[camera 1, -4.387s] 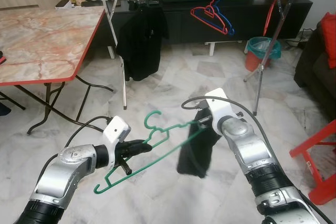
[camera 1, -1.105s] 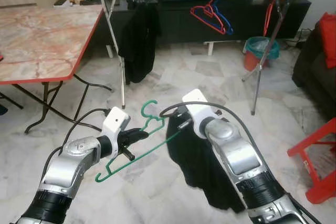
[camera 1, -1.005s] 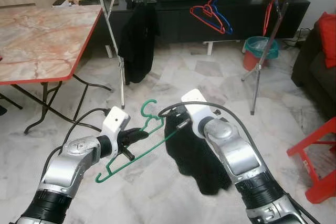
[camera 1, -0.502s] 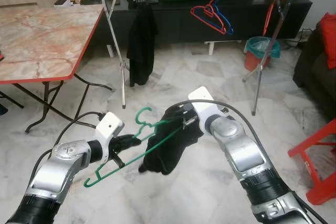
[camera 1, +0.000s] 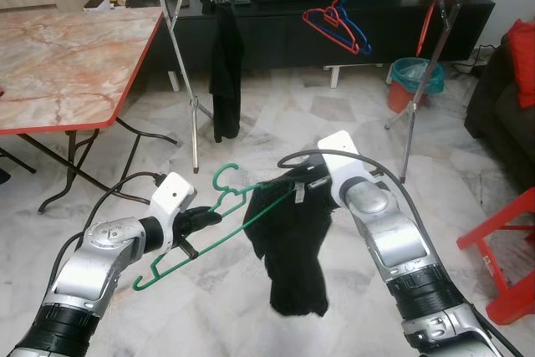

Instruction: Hang hanger

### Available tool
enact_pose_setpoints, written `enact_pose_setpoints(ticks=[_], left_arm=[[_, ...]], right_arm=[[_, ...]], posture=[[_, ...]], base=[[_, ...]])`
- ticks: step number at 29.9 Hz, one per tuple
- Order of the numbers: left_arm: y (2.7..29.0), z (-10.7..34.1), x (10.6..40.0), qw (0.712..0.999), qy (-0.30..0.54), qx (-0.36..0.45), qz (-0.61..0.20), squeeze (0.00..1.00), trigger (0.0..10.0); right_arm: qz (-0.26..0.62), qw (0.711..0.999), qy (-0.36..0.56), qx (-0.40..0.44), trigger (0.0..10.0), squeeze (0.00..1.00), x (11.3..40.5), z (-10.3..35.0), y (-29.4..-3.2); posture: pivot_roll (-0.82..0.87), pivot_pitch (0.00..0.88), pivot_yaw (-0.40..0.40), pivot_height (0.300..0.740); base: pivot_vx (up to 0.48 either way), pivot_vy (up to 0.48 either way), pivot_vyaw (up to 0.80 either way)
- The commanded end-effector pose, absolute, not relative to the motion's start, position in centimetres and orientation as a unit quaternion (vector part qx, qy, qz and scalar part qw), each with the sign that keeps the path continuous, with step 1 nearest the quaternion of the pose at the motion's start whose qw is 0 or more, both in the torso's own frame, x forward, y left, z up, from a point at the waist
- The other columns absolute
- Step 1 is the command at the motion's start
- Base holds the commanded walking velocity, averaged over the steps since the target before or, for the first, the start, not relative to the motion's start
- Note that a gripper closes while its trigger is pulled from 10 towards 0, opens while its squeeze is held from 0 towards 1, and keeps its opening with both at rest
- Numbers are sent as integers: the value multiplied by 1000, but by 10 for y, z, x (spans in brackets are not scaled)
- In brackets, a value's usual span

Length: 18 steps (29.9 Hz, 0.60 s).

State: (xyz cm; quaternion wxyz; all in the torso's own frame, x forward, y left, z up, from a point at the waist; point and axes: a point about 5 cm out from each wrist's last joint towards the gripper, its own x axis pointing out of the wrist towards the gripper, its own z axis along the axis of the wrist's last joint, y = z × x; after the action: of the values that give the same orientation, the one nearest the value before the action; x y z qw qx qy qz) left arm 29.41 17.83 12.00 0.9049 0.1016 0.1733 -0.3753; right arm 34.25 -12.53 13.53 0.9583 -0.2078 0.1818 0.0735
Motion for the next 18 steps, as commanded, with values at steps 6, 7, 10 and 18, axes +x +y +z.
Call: enact_pose_setpoints(ticks=[6,7,10,18], left_arm=[[182,126,302,920,152,103,-346,0,10000],[178,126,302,919,149,98,-353,0,10000],[170,126,300,914,142,80,-372,0,10000],[158,128,279,872,150,47,-464,0,10000]], right_arm=[[149,954,174,-196,10000,0,337,139,-99],[157,955,174,-184,10000,0,335,139,-93],[192,948,174,-183,10000,0,328,138,-77],[187,951,168,-181,10000,0,330,140,-78]], posture=[[-41,15,33,740],[-41,15,33,740],[-43,14,32,740],[-42,11,33,740]], base=[[0,0,0],[0,0,0],[0,0,0],[0,0,0]])
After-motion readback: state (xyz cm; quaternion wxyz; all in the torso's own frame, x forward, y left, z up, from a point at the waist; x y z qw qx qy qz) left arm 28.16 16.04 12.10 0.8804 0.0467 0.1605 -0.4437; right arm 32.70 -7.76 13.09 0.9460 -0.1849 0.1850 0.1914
